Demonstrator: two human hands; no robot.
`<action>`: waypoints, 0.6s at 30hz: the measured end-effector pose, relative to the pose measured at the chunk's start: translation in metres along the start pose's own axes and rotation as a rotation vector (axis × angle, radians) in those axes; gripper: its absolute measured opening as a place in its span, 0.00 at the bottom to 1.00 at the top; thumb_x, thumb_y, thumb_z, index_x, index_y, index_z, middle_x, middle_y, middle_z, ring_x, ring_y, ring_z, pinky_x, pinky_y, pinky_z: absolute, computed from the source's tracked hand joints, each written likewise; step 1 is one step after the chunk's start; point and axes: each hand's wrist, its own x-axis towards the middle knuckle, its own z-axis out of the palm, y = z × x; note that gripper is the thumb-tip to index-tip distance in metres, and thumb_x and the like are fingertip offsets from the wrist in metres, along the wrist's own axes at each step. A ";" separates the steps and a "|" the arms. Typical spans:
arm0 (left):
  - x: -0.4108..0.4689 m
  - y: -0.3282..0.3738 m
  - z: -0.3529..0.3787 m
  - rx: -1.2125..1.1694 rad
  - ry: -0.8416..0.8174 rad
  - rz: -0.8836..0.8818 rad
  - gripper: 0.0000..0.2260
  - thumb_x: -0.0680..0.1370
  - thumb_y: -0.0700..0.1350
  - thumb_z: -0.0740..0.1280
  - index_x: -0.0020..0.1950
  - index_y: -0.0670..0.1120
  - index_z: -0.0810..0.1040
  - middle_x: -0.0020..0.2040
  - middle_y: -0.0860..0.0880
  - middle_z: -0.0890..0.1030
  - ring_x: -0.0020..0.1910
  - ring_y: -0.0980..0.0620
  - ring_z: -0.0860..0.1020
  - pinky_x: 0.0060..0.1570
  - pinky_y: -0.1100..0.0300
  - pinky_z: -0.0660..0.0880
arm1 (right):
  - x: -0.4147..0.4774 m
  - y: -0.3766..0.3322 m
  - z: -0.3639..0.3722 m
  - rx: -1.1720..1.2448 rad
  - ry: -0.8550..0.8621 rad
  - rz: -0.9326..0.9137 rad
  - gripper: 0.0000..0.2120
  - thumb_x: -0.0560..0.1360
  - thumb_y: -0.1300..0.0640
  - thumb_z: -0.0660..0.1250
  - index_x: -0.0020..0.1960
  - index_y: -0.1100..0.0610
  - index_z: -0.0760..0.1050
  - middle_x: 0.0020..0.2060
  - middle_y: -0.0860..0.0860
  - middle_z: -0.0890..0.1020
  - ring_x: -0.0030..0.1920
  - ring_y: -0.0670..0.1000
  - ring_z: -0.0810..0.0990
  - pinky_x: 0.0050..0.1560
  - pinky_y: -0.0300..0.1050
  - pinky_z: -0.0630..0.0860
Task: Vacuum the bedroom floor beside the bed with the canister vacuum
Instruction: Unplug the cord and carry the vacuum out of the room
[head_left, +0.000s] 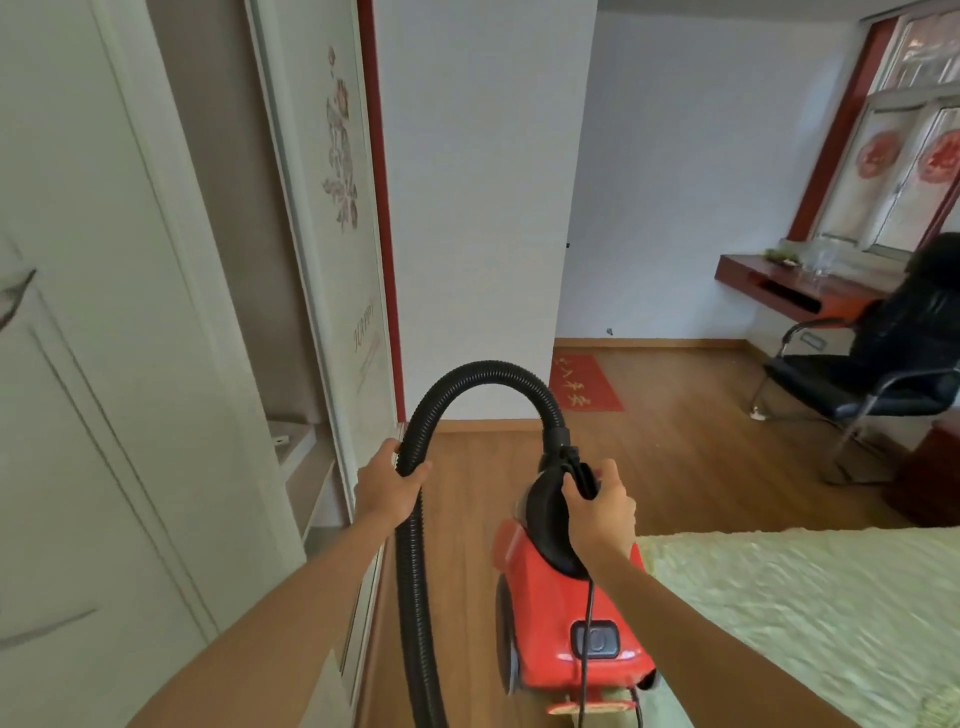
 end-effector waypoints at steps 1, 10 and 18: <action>0.018 0.003 0.001 -0.001 -0.001 -0.001 0.13 0.77 0.50 0.72 0.56 0.46 0.74 0.45 0.45 0.82 0.34 0.53 0.78 0.29 0.63 0.70 | 0.014 -0.005 0.006 0.002 0.010 -0.014 0.07 0.79 0.51 0.64 0.48 0.53 0.68 0.39 0.50 0.79 0.39 0.54 0.79 0.41 0.52 0.78; 0.144 0.031 0.027 0.043 -0.010 0.068 0.13 0.77 0.51 0.71 0.57 0.47 0.75 0.46 0.46 0.81 0.36 0.52 0.77 0.29 0.64 0.67 | 0.128 -0.035 0.046 -0.005 0.070 -0.041 0.07 0.79 0.50 0.65 0.49 0.53 0.69 0.40 0.50 0.79 0.41 0.55 0.79 0.44 0.54 0.79; 0.264 0.032 0.097 0.045 -0.015 0.043 0.17 0.77 0.52 0.71 0.61 0.46 0.74 0.48 0.44 0.82 0.38 0.49 0.79 0.30 0.63 0.70 | 0.256 -0.037 0.105 -0.003 0.054 -0.028 0.09 0.79 0.50 0.64 0.50 0.55 0.70 0.40 0.50 0.79 0.40 0.55 0.78 0.41 0.50 0.77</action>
